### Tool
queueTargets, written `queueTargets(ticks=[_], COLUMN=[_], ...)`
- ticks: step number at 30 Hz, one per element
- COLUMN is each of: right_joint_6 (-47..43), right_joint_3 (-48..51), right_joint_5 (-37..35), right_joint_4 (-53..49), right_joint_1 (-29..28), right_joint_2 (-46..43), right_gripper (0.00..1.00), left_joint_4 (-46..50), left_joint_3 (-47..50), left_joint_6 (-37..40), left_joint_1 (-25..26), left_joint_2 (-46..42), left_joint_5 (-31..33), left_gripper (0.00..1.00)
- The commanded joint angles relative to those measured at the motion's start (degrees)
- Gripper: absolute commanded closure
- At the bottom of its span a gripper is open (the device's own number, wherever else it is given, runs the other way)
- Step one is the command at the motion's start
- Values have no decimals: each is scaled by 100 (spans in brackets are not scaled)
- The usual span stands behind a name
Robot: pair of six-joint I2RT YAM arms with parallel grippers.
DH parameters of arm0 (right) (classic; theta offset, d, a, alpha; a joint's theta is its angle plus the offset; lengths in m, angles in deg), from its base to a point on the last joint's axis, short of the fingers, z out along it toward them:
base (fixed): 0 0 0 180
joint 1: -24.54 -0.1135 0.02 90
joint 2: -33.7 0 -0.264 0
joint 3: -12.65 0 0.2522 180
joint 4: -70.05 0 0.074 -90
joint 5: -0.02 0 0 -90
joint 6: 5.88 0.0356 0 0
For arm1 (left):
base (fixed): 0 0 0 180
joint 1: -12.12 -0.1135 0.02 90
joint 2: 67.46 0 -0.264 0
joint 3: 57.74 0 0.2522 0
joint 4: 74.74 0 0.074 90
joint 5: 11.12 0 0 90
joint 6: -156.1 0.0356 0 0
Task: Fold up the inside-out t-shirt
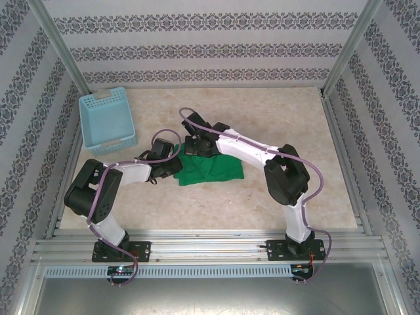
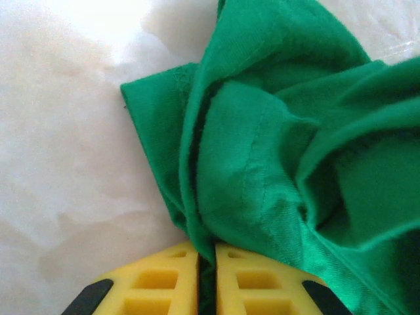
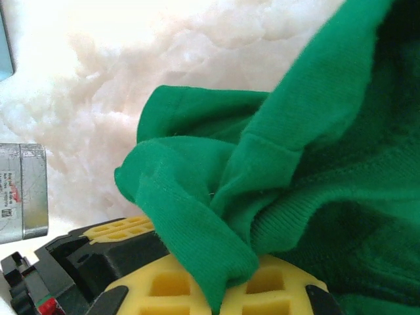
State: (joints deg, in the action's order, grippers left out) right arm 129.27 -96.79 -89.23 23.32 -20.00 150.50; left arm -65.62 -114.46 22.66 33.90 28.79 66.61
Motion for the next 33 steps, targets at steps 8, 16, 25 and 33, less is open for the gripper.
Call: queueTargets(ticks=[8, 16, 25, 33], right_joint_6=[226, -504, -1573, -1696], right_joint_3=[-586, -267, 702, 453], right_joint_5=[547, 936, 353, 838], right_joint_4=[89, -194, -141, 270], right_joint_1=[-86, 297, 1228, 1635], right_joint_2=[264, -891, -1314, -243], right_gripper=[71, 37, 41, 46], left_joint_4=[-79, 413, 2284, 2108], left_joint_3=[404, 1241, -109, -1195], left_joint_6=[-69, -228, 283, 200], left_joint_1=[249, 9, 1133, 2638], left_joint_2=[-118, -1682, -2592, -1557], left_joint_5=[-277, 1025, 2067, 2882], left_gripper=[89, 73, 61, 57])
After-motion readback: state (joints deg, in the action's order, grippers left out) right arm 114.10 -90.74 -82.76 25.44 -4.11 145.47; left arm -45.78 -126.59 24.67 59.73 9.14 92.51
